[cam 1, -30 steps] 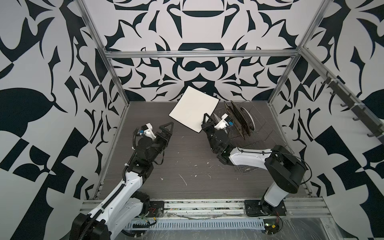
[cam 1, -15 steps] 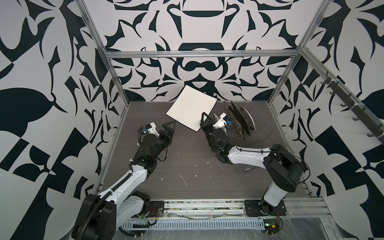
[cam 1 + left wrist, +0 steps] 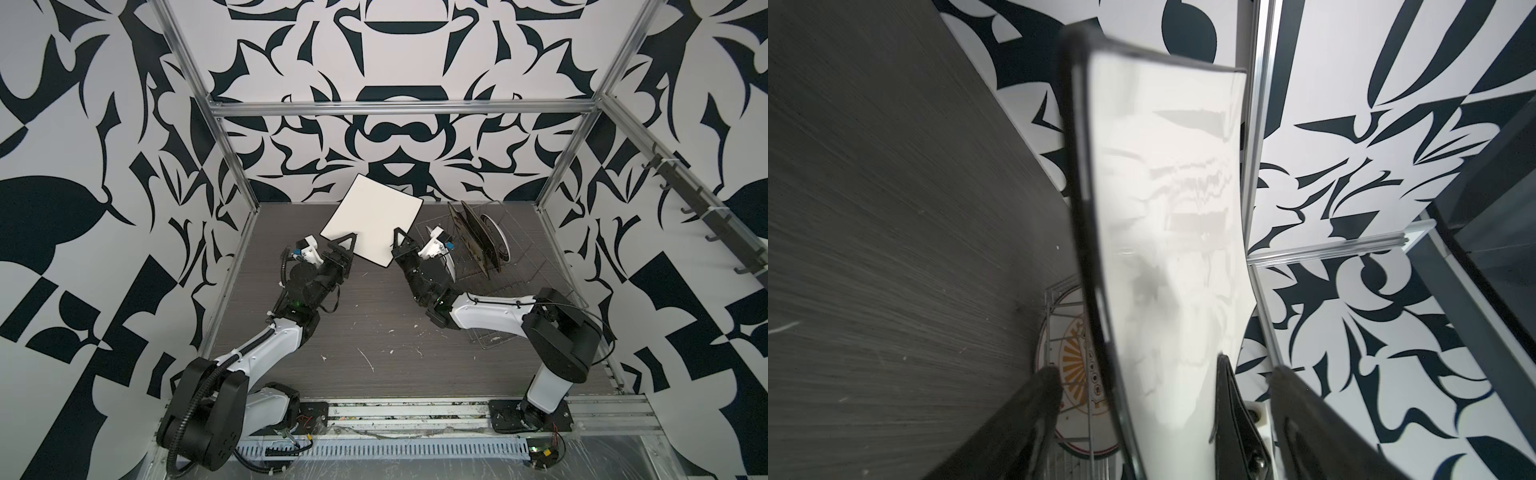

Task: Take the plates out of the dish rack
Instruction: 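Close the left gripper on the square white plate's lower edge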

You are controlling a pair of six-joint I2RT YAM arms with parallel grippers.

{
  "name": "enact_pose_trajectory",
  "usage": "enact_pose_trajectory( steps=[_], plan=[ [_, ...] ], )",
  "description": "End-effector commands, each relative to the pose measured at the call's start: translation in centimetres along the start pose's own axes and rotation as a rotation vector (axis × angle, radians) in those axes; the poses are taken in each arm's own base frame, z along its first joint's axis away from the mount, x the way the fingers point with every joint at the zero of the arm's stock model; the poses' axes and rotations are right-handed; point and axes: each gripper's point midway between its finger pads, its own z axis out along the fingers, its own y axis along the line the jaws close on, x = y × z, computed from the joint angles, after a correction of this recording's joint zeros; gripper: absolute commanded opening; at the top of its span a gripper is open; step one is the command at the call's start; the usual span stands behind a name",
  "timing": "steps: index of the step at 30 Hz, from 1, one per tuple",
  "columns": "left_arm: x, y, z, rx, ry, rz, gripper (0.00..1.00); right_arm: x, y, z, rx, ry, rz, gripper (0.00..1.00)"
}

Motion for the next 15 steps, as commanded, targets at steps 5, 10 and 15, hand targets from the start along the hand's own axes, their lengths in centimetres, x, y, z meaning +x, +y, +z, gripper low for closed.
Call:
enact_pose_trajectory(
  steps=[5, 10, 15],
  plan=[
    [-0.7, -3.8, 0.4, 0.123, -0.014, -0.014, 0.68, -4.9, 10.9, -0.4, -0.313, -0.131, 0.247, 0.00],
    [-0.8, -4.0, 0.1, 0.123, -0.022, -0.008, 0.60, -4.4, 11.4, -0.1, -0.325, -0.120, 0.261, 0.00],
    [-1.2, -4.4, 0.1, 0.130, -0.036, -0.005, 0.57, -3.8, 12.1, 0.4, -0.345, -0.110, 0.274, 0.00]
  ],
)
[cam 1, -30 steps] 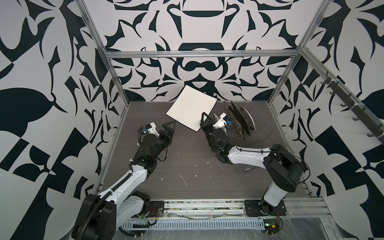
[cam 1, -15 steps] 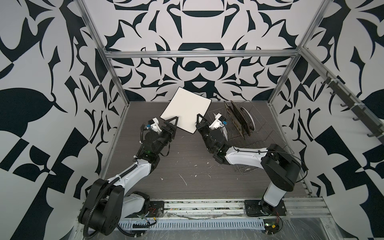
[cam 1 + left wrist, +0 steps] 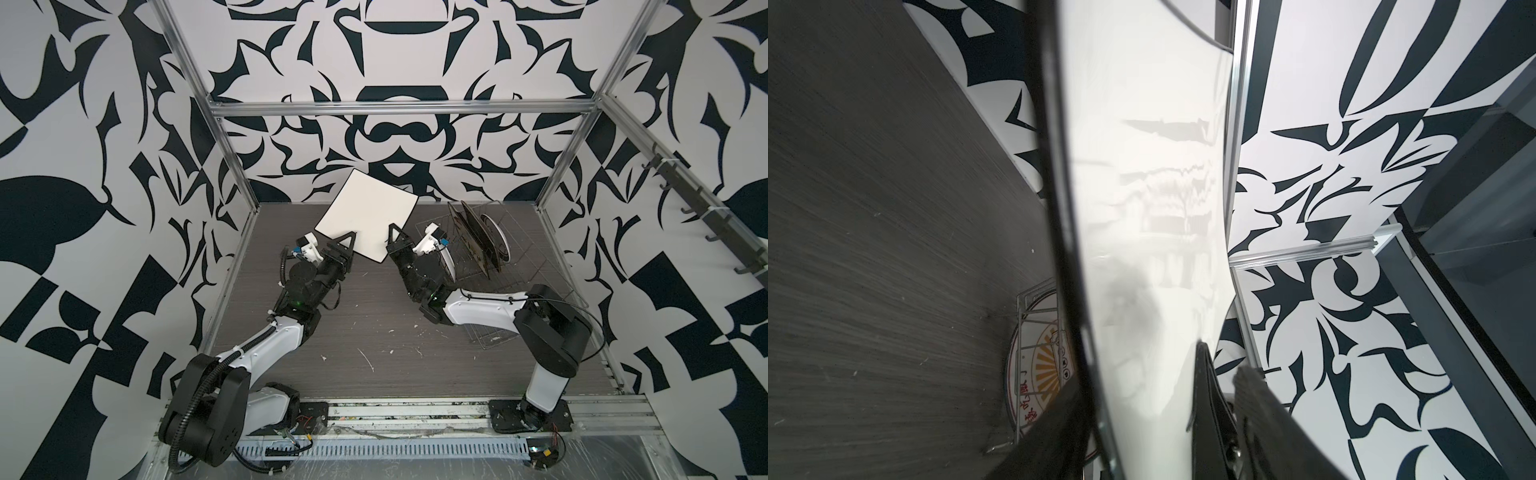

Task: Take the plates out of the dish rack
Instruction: 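Close the left gripper on the square white plate's lower edge, then open the right gripper off the plate's top edge and draw it back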

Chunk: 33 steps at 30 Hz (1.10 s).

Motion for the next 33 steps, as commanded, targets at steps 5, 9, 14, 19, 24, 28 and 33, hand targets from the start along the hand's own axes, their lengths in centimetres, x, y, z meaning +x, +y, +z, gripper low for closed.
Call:
enact_pose_trajectory(
  steps=[5, 9, 14, 19, 24, 28, 33],
  plan=[
    [-1.2, -3.0, 0.1, 0.082, -0.038, 0.013, 0.52, -4.3, 12.2, -0.8, -0.342, -0.096, 0.261, 0.00],
    [-1.4, -2.8, 0.1, 0.085, -0.048, 0.004, 0.51, -4.1, 12.2, -0.9, -0.341, -0.092, 0.262, 0.00],
    [-1.8, -2.8, 0.0, 0.088, -0.059, -0.003, 0.50, -3.9, 12.3, -0.9, -0.343, -0.088, 0.264, 0.00],
    [-2.2, -2.7, -0.2, 0.088, -0.063, -0.005, 0.37, -3.7, 12.3, -0.8, -0.344, -0.085, 0.265, 0.00],
    [-2.4, -2.5, -0.3, 0.087, -0.067, -0.009, 0.33, -3.3, 12.2, -0.8, -0.343, -0.075, 0.274, 0.00],
    [-2.5, -2.6, -0.5, 0.094, -0.071, -0.008, 0.28, -3.2, 12.1, -0.8, -0.343, -0.070, 0.275, 0.00],
    [-2.6, -2.5, -0.6, 0.096, -0.075, -0.012, 0.21, -2.8, 12.3, -0.7, -0.347, -0.052, 0.259, 0.00]
  ],
)
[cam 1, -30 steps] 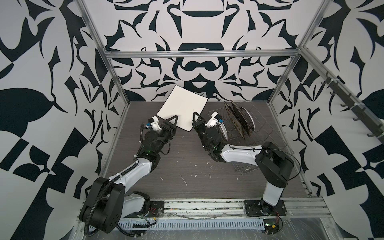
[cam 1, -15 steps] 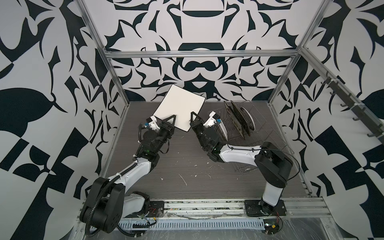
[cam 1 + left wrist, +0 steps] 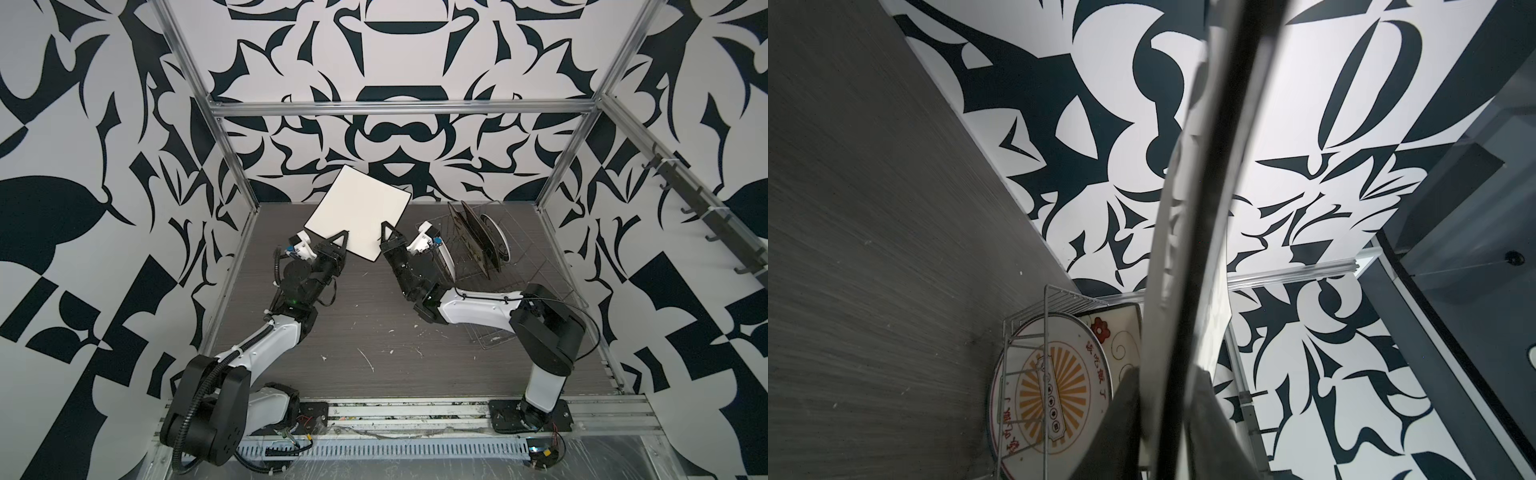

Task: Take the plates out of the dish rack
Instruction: 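Open the right gripper off the plate's top edge and draw it back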

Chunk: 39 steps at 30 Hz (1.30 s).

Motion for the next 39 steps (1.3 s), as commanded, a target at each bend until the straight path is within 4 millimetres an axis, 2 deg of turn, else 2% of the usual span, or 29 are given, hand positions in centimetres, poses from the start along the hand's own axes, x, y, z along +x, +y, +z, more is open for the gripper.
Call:
enact_pose_trajectory(
  steps=[1, 9, 14, 15, 18, 21, 26, 34, 39],
  plan=[
    [-0.5, -1.8, -0.4, 0.070, -0.021, 0.009, 0.21, -3.4, 10.6, -0.5, -0.303, -0.069, 0.198, 0.00],
    [-0.6, -1.7, -0.5, 0.072, -0.027, 0.002, 0.01, -3.1, 10.5, -0.6, -0.304, -0.052, 0.204, 0.00],
    [-0.8, -1.8, -0.6, 0.086, -0.037, -0.001, 0.00, -3.2, 10.3, -0.8, -0.300, -0.049, 0.201, 0.00],
    [-0.8, -1.8, -0.6, 0.090, -0.039, -0.004, 0.00, -3.1, 10.3, -0.8, -0.298, -0.045, 0.192, 0.07],
    [-1.0, -2.4, -0.9, 0.126, -0.051, -0.002, 0.00, -2.6, 10.5, -0.8, -0.289, -0.011, 0.174, 0.35],
    [-1.2, -3.3, -1.1, 0.175, -0.061, 0.001, 0.00, -2.1, 10.1, -0.8, -0.256, 0.019, 0.158, 0.47],
    [-1.1, -4.3, -1.3, 0.215, -0.059, 0.001, 0.00, -2.0, 9.1, -1.0, -0.231, 0.025, 0.184, 0.57],
    [-1.6, -4.9, -1.8, 0.230, -0.075, 0.004, 0.00, -1.2, 7.2, -1.5, -0.136, 0.088, 0.209, 0.78],
    [-1.9, -5.6, -2.1, 0.239, -0.083, 0.013, 0.00, -1.1, 6.0, -2.8, -0.094, 0.122, 0.226, 0.85]
  ],
)
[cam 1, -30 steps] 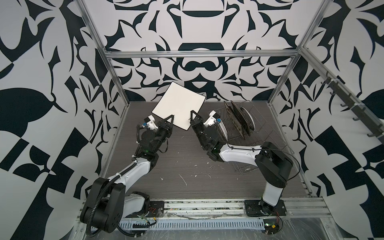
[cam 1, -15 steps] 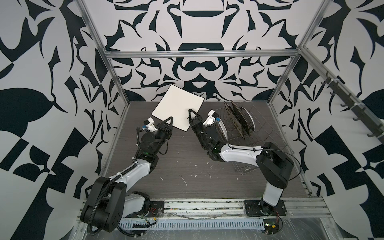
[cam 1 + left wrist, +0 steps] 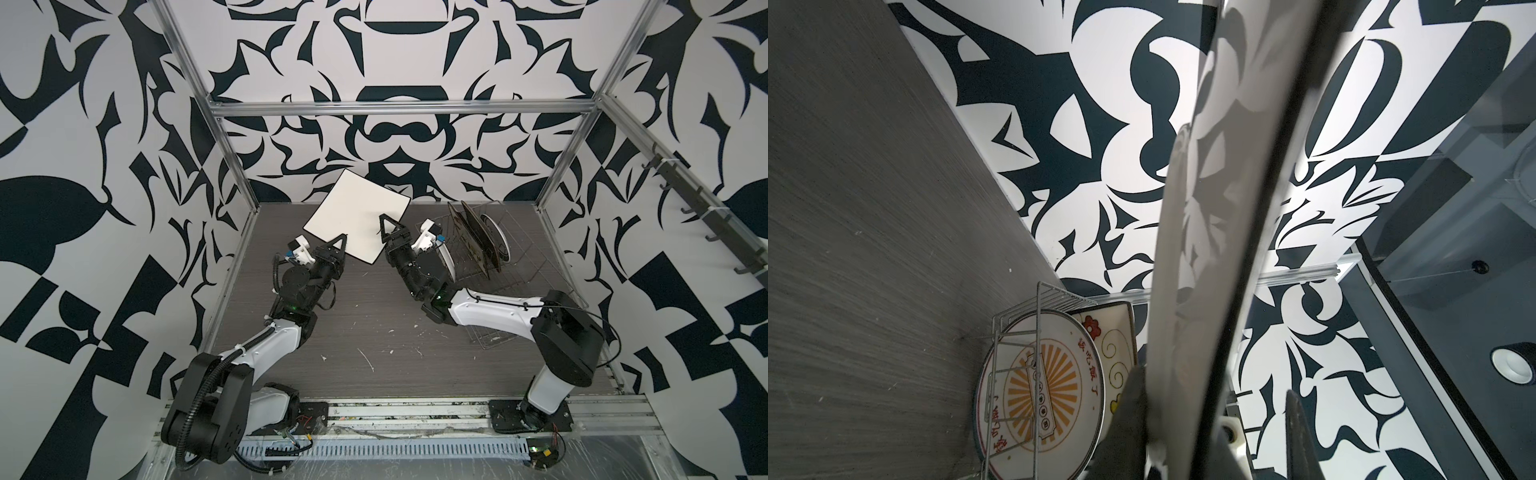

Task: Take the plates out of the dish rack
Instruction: 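Open the right gripper off the plate's top edge and draw it back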

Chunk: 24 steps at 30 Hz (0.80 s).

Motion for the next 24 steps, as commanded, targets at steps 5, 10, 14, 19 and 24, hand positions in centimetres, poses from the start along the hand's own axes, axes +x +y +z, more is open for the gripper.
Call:
enact_pose_trajectory(
  steps=[5, 10, 14, 19, 24],
  plan=[
    [-1.5, -6.8, -1.6, 0.224, -0.067, 0.073, 0.00, -0.4, 2.5, -2.9, -0.025, 0.067, 0.063, 0.89],
    [-1.6, -7.4, -2.3, 0.240, -0.077, 0.082, 0.00, -1.1, 2.2, -4.9, -0.011, 0.081, 0.047, 0.91],
    [-1.7, -6.8, -3.3, 0.227, -0.101, 0.118, 0.00, -0.7, 2.5, -6.0, 0.039, 0.148, -0.025, 0.92],
    [-2.1, -5.4, -4.6, 0.189, -0.144, 0.210, 0.00, -0.3, 1.7, -7.7, 0.167, 0.256, -0.256, 0.94],
    [-2.8, -3.8, -5.4, 0.167, -0.170, 0.242, 0.00, -0.8, 0.8, -9.6, 0.228, 0.309, -0.424, 0.94]
  ],
)
